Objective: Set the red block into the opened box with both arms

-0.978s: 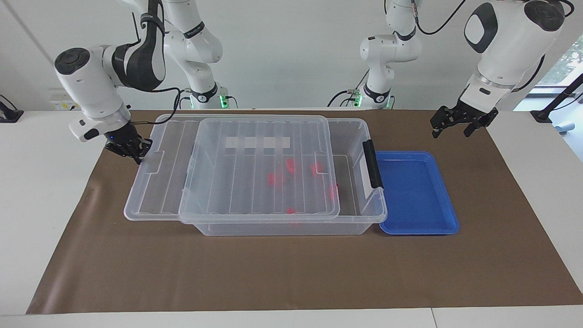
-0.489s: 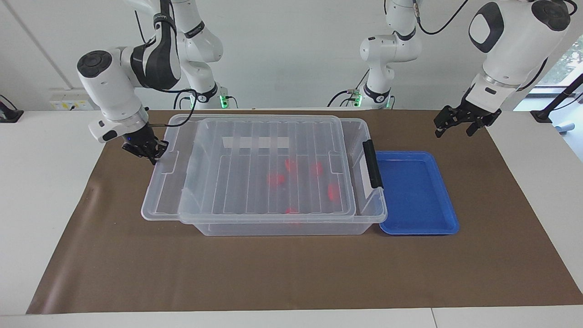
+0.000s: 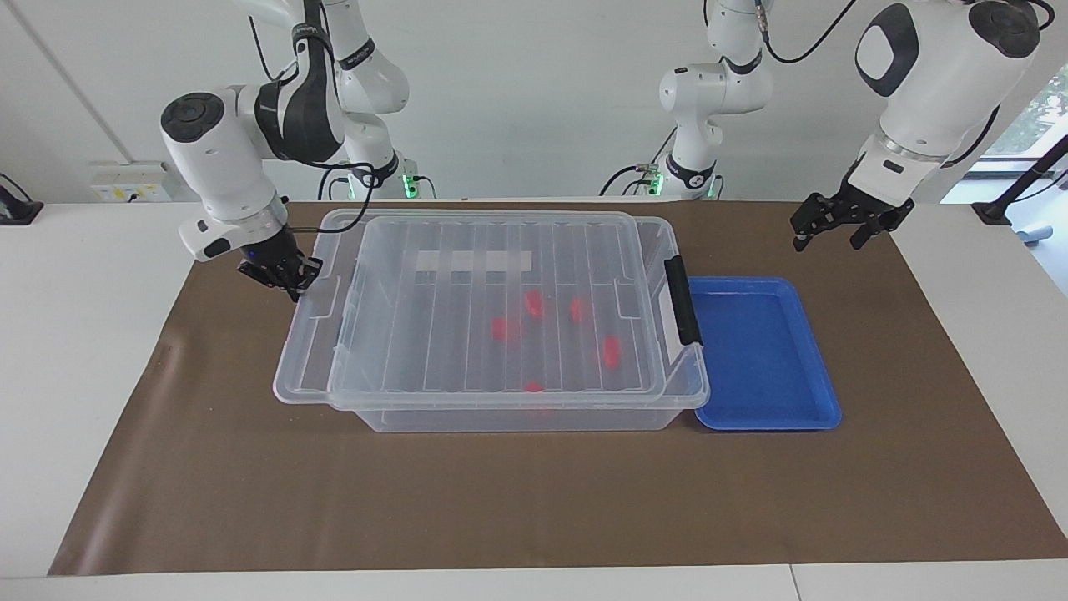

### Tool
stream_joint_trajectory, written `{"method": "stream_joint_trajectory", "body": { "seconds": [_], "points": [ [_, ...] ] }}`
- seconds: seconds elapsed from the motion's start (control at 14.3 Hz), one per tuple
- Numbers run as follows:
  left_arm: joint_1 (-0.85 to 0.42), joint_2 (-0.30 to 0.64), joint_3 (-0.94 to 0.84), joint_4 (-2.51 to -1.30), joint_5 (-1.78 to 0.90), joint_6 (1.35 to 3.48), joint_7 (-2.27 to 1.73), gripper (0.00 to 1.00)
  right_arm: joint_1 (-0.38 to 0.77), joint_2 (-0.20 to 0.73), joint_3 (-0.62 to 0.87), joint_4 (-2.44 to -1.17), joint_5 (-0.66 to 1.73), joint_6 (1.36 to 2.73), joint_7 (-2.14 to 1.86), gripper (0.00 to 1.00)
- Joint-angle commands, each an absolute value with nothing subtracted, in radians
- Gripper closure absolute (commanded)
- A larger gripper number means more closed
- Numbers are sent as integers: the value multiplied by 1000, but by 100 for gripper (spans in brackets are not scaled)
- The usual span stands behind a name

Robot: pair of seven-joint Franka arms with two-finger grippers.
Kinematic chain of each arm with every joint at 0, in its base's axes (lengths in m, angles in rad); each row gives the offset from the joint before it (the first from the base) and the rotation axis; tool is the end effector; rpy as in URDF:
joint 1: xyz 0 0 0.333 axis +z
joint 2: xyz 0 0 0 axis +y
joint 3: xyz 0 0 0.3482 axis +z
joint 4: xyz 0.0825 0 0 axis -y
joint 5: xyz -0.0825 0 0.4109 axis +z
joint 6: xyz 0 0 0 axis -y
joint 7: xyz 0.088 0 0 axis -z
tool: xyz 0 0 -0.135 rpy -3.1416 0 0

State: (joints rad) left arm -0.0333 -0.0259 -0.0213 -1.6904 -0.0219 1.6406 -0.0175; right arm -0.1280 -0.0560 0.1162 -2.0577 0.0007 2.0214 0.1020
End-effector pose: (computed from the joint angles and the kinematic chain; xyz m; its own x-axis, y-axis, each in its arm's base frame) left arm 0.5740 -0.0343 0.5899 0.9991 -0.0355 -0.0243 -0.0350 -0.9992 0.0208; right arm 0.5613 -0.0059 0.4551 0.9933 -0.1139 0.0198 -0.1140 -0.9935 0.0039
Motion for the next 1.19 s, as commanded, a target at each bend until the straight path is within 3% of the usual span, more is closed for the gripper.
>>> {"method": "stream_joint_trajectory", "body": {
  "seconds": [0.0,1.12],
  "points": [
    [-28,-34,-17,-1680,-37,1621,-8,0,-123,-77,123,-2082,0,2026,137,100],
    [-23,-34,-17,-1680,-37,1621,-8,0,-58,-78,127,-2083,3,2026,225,100]
  ]
}}
